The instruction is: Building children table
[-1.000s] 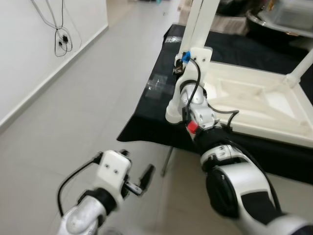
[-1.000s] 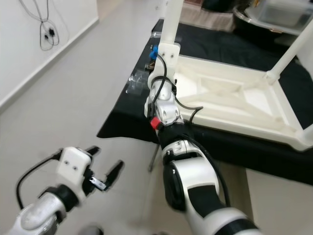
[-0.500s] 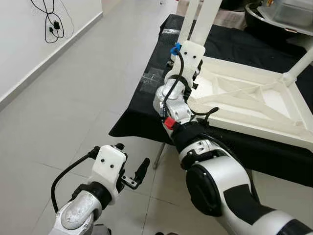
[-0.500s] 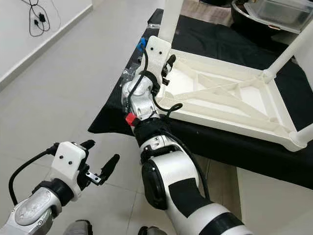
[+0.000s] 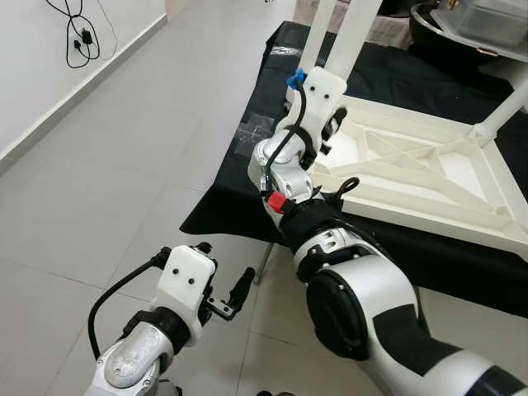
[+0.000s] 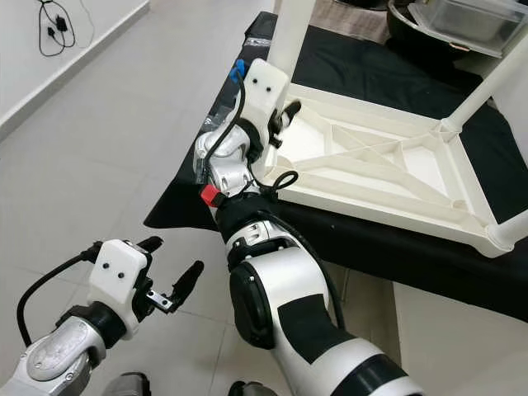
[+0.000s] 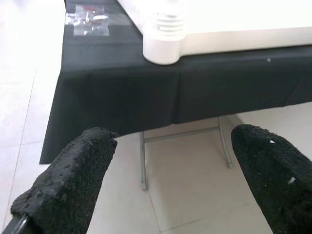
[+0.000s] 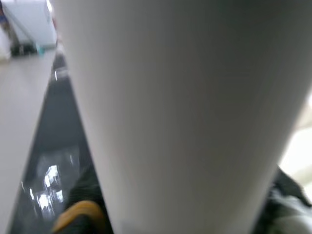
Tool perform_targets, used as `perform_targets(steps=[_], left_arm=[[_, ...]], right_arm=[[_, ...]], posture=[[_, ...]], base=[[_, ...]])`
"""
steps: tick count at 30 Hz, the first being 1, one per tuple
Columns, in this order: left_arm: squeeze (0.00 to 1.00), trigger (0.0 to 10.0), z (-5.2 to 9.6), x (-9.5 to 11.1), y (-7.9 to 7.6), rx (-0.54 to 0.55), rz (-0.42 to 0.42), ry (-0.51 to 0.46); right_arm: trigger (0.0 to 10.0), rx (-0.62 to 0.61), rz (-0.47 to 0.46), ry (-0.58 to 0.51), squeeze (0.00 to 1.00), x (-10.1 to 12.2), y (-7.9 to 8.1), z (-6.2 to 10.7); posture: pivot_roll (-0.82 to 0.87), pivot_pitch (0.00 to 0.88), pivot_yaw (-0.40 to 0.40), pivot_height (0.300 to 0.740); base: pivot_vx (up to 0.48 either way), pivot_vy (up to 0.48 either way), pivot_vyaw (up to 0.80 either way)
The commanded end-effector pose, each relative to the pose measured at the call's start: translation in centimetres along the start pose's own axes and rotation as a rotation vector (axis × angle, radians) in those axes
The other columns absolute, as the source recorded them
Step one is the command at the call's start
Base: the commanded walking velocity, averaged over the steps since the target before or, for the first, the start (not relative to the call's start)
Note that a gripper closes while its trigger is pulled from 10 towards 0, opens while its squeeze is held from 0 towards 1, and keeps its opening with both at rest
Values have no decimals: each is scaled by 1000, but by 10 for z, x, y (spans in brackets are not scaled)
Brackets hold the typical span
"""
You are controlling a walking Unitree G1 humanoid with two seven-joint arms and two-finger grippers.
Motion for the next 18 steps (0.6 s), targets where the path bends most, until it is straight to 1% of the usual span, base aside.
perform_targets(steps=[1, 3, 6, 9, 10, 14, 15, 16, 18], left_arm=[[0, 10000, 0, -1, -3, -7, 0, 2], [0, 10000, 0, -1, -4, -9, 1, 2], [0, 10000, -1, -1, -4, -10, 2, 2], [0, 10000, -1, -1, -4, -9, 1, 0], [0, 10000, -1, -1, -3, -7, 1, -1], [0, 10000, -2, -1, -2, -5, 0, -2], [0, 10000, -2, -1, -2, -4, 0, -2], [0, 10000, -3, -2, -1, -4, 0, -2], [0, 10000, -3, -2, -1, -4, 3, -2]], right_arm=[[10000, 11, -18, 29, 1000, -4, -5, -6], [10000, 44, -27, 20, 1000, -2, 0, -5], [10000, 60, -26, -3, 1000, 1, 2, -4], [10000, 78, -49, -13, 1000, 4, 4, -3], [10000, 91, -56, -20, 0, 5, 5, -4], [10000, 138, -62, -30, 0, 6, 7, -4], [10000, 158, -57, -27, 0, 4, 7, -4], [10000, 180, -31, -29, 0, 0, 4, -5], [10000, 196, -24, -35, 0, 0, 4, -5]], posture=[[165, 212, -165, 740], [162, 208, -165, 740], [162, 204, -162, 740], [161, 204, -163, 740], [161, 204, -163, 740], [160, 200, -159, 740], [156, 199, -156, 740], [150, 195, -155, 740], [150, 195, -155, 740]], base=[[0, 0, 0], [0, 0, 0], [0, 0, 0], [0, 0, 0], [0, 0, 0], [0, 0, 0], [0, 0, 0], [0, 0, 0], [0, 0, 0]])
Point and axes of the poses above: a point about 5 cm out from each wrist's last joint towards the gripper, its own z axis pointing back from the gripper into the wrist, its own x axis along the axis of the wrist's last joint, y = z × x, the point moved 4 cm from there along -z, pointing out of the wrist towards the gripper, and after that the axes turned 3 degrees about -z, right-handed, at the moved point
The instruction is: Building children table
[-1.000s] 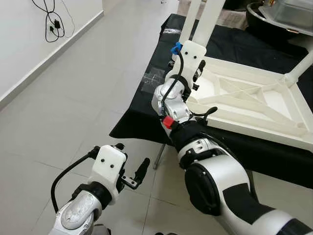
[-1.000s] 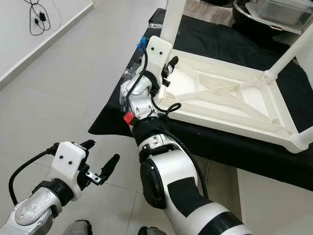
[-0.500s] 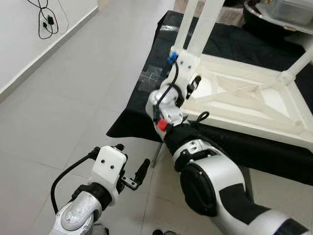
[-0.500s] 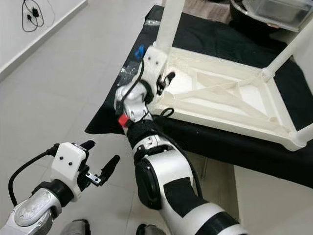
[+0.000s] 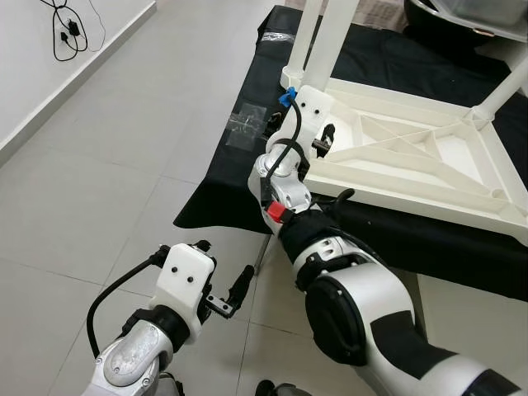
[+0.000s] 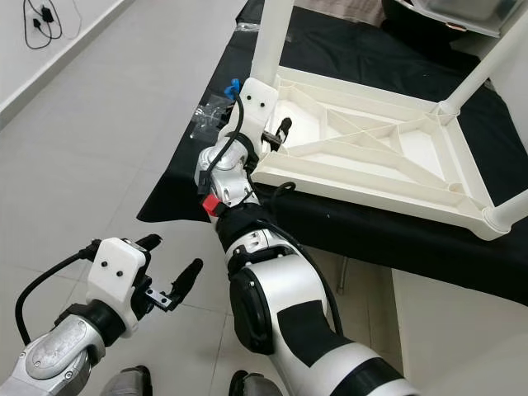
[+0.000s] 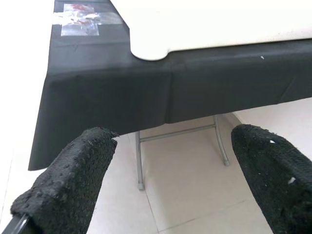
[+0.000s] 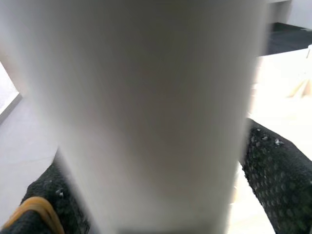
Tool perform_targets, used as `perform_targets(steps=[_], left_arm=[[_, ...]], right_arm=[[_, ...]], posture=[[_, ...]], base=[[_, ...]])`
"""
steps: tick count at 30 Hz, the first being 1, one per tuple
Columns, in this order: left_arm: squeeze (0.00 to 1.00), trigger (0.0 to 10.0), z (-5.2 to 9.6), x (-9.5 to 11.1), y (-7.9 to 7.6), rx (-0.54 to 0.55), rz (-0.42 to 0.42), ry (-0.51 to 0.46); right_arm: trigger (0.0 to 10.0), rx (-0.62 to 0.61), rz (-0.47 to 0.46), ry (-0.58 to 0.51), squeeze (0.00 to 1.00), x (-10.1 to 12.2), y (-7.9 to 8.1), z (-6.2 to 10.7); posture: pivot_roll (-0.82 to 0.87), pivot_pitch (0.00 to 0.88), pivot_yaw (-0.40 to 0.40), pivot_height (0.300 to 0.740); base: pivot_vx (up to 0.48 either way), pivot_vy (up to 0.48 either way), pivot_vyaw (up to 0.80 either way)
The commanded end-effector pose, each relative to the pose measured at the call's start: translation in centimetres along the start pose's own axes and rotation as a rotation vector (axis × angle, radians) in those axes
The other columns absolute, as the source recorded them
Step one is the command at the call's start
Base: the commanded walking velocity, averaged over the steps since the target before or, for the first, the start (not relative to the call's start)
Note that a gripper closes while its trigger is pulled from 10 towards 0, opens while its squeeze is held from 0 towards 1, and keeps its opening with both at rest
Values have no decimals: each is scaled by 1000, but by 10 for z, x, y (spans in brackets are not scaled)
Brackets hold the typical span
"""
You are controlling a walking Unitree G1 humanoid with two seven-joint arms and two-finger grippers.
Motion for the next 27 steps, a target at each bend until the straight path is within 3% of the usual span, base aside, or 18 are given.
perform_targets(steps=[1, 14, 24, 27], left_arm=[[0, 10000, -1, -6, -2, -6, 7, 18], [0, 10000, -5, -6, -1, -9, 0, 11], [0, 10000, -6, -7, 1, -4, -5, 9], [0, 10000, -7, -8, 1, -7, -6, 7]], right_arm=[[10000, 14, 26, 6, 0, -6, -7, -1], [10000, 191, 43, 30, 0, -20, -6, 10], [10000, 270, 30, 31, 0, -17, -16, 16], [10000, 347, 37, 59, 0, -22, -19, 23]], posture=[[147, 193, -152, 740], [150, 175, -150, 740], [143, 160, -150, 740], [137, 150, -149, 740]], base=[[0, 0, 0], [0, 0, 0], [0, 0, 0], [0, 0, 0]])
Point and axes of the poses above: a point about 5 cm out from each wrist's last joint towards the gripper, its own z axis pointing back from the gripper into the wrist, its own x axis along the axis of the wrist's last joint, y = z × x, the point moved 4 cm from there along -z, pointing out of the wrist towards the gripper, and after that the axes turned 3 degrees about -z, right-handed, at the moved point
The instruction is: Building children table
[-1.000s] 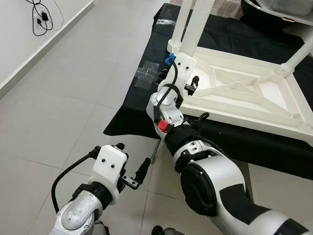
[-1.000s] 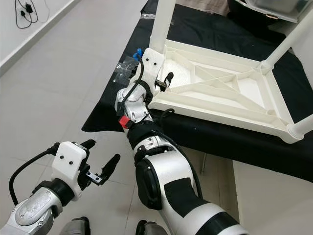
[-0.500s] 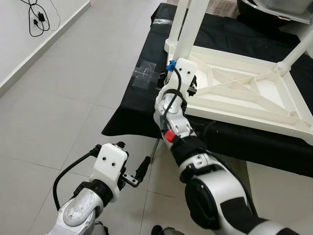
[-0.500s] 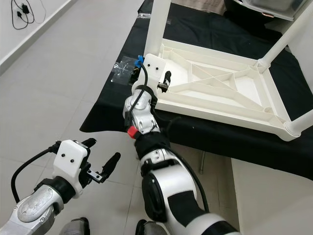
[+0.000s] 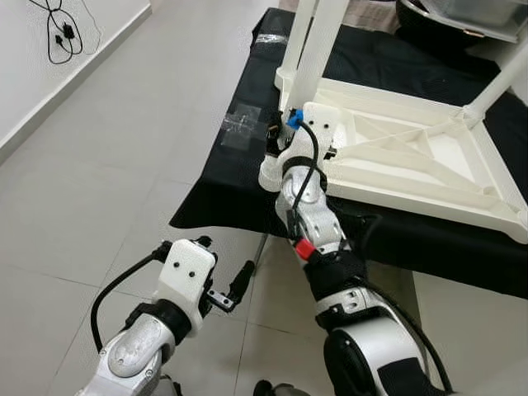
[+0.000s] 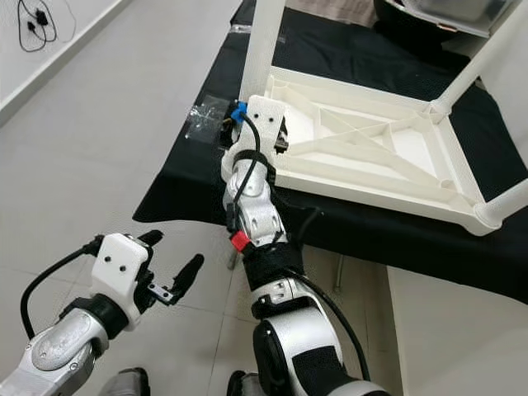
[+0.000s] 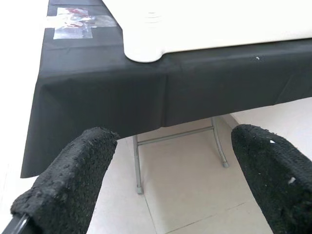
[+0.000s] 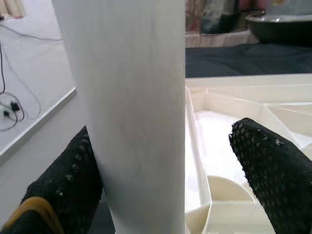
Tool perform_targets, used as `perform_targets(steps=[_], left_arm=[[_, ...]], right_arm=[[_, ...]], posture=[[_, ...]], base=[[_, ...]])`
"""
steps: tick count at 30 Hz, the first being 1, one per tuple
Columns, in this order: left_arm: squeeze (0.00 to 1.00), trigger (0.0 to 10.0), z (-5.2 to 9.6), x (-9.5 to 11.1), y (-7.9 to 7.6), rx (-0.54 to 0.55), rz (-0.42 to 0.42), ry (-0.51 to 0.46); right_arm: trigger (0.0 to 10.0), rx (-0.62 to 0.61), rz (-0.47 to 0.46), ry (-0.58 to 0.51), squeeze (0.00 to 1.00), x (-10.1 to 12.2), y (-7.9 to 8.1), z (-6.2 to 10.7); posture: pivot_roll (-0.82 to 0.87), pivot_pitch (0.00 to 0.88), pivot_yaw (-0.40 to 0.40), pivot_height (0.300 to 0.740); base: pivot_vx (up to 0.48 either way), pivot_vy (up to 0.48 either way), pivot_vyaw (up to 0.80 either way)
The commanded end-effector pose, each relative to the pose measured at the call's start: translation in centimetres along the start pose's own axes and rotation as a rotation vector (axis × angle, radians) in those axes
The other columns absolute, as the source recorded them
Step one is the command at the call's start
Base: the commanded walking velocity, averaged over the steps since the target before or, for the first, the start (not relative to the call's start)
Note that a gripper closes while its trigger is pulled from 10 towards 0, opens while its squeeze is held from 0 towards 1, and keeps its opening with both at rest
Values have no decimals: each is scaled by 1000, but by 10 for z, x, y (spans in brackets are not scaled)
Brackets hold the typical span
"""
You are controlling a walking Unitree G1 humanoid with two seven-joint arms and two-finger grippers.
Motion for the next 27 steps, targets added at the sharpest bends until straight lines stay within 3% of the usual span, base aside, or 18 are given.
perform_targets(steps=[1, 8, 16, 19, 21, 22, 24, 25, 27], left_arm=[[0, 10000, 0, -3, -1, -5, -2, 7], [0, 10000, -1, -5, -1, -4, -3, 5], [0, 10000, 0, -9, -2, -8, -4, 11], [0, 10000, 1, -12, -1, 14, -4, 16], [0, 10000, 5, -17, 4, 68, -9, 35], [0, 10000, 5, -17, 4, 68, -9, 35], [0, 10000, 13, -22, 11, 149, -25, 53], [0, 10000, 13, -22, 11, 149, -25, 53], [0, 10000, 22, -27, 24, 265, -35, 70]], right_arm=[[10000, 32, -14, 46, 0, -11, -1, 8], [10000, 162, -16, 100, 0, -21, -2, 31], [10000, 293, 46, 151, 0, -31, -13, 62], [10000, 312, 94, 175, 0, -40, -26, 76], [10000, 288, 182, 218, 0, -54, -53, 88], [10000, 288, 182, 218, 0, -54, -53, 88], [10000, 247, 214, 212, 0, -57, -79, 98], [10000, 247, 214, 212, 0, -57, -79, 98], [10000, 165, 231, 212, 0, -61, -101, 106]], posture=[[137, 150, -149, 740], [132, 139, -145, 740], [128, 119, -149, 740], [125, 105, -150, 740], [126, 101, -153, 740], [126, 101, -153, 740], [128, 89, -151, 740], [128, 89, -151, 740], [126, 70, -143, 740]], base=[[0, 0, 0], [0, 0, 0], [0, 0, 0], [0, 0, 0], [0, 0, 0], [0, 0, 0], [0, 0, 0], [0, 0, 0], [0, 0, 0]])
Point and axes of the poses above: a point about 5 cm out from each wrist's last joint towards the gripper, its own z axis pointing back from the gripper into the wrist, its own x axis along the axis of the wrist's last joint, y = z × x, the point moved 4 cm from there along -z, pointing out of the wrist towards the gripper, and after that the axes turned 3 degrees about -z, right-handed, at the moved point
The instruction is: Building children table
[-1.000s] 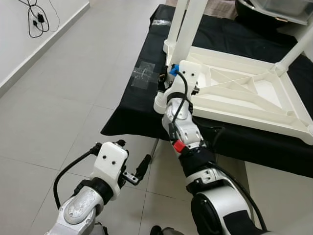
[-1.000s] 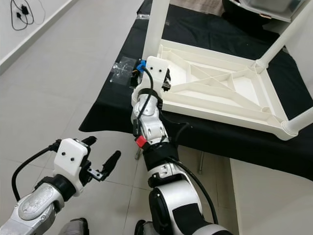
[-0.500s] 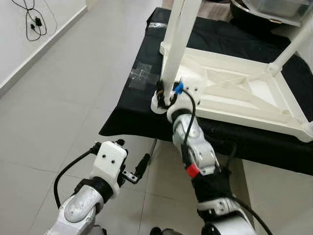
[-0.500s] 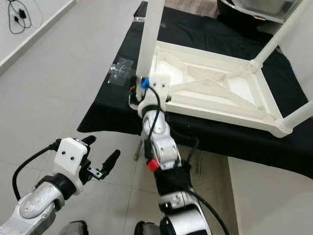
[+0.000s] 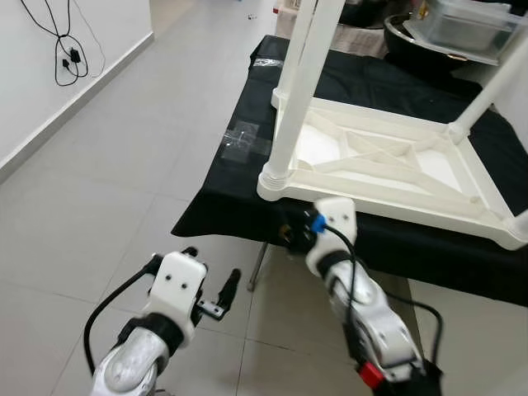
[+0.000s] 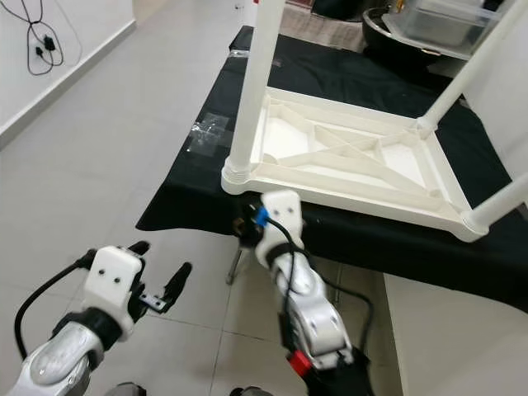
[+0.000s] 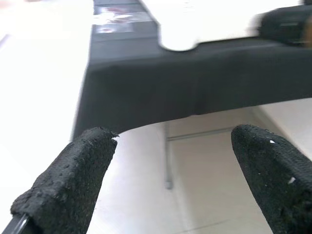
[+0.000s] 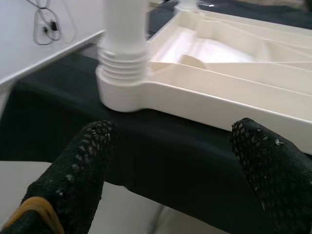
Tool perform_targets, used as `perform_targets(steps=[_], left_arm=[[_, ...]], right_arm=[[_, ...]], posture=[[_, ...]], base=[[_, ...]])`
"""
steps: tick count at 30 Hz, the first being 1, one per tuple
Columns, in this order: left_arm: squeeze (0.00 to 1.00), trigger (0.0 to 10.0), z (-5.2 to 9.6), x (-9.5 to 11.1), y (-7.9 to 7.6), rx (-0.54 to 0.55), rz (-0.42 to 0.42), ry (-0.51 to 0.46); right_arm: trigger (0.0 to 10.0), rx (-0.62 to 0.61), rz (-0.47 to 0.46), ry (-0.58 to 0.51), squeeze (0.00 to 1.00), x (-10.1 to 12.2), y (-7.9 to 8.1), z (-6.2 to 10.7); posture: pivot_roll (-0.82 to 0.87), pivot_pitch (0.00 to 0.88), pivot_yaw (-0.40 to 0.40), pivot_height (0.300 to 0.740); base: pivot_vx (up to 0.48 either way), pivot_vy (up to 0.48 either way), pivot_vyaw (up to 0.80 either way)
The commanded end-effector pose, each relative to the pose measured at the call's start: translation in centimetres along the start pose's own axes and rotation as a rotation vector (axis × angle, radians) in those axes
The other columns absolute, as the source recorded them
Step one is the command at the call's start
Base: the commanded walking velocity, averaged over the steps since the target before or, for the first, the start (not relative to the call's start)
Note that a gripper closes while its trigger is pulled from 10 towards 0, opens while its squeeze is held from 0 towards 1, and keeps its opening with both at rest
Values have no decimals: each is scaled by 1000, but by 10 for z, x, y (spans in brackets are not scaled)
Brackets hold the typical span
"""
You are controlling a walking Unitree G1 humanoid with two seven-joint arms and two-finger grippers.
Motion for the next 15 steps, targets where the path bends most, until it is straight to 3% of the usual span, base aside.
perform_targets(steps=[1, 5, 7, 8, 11, 15], left_arm=[[0, 10000, 4, -1, 7, 69, -8, 0], [0, 10000, 7, -3, 27, 188, -19, 6], [0, 10000, 7, -2, 51, 283, -61, -2], [0, 10000, 7, -2, 51, 283, -61, -2], [0, 10000, 5, 2, 75, 366, -83, -22], [0, 10000, 4, 9, 86, 416, -101, -45]], right_arm=[[10000, -43, 5, -24, 0, 2, -9, 6], [10000, -102, -13, 12, 0, -8, -20, 12], [10000, -152, -10, 17, 0, -11, -30, 13], [10000, -152, -10, 17, 0, -11, -30, 13], [10000, -155, 3, 4, 0, -8, -33, 9], [10000, -171, 23, -14, 0, -2, -36, 3]], posture=[[126, 70, -143, 740], [130, 57, -142, 740], [133, 45, -143, 740], [133, 45, -143, 740], [135, 41, -143, 740], [135, 43, -144, 740]], base=[[0, 0, 0], [0, 0, 0], [0, 0, -800], [0, 0, -800], [0, 0, -527], [0, 0, 0]])
Point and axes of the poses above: a point about 5 cm out from each wrist's last joint towards the gripper, its own z axis pointing back from the gripper into the wrist, its own x axis along the axis of the wrist's last joint, y = z × x, the point moved 4 cm from there along -z, pointing out of the wrist towards the gripper, and after that the axes turned 3 degrees about -z, right-handed, at the moved point
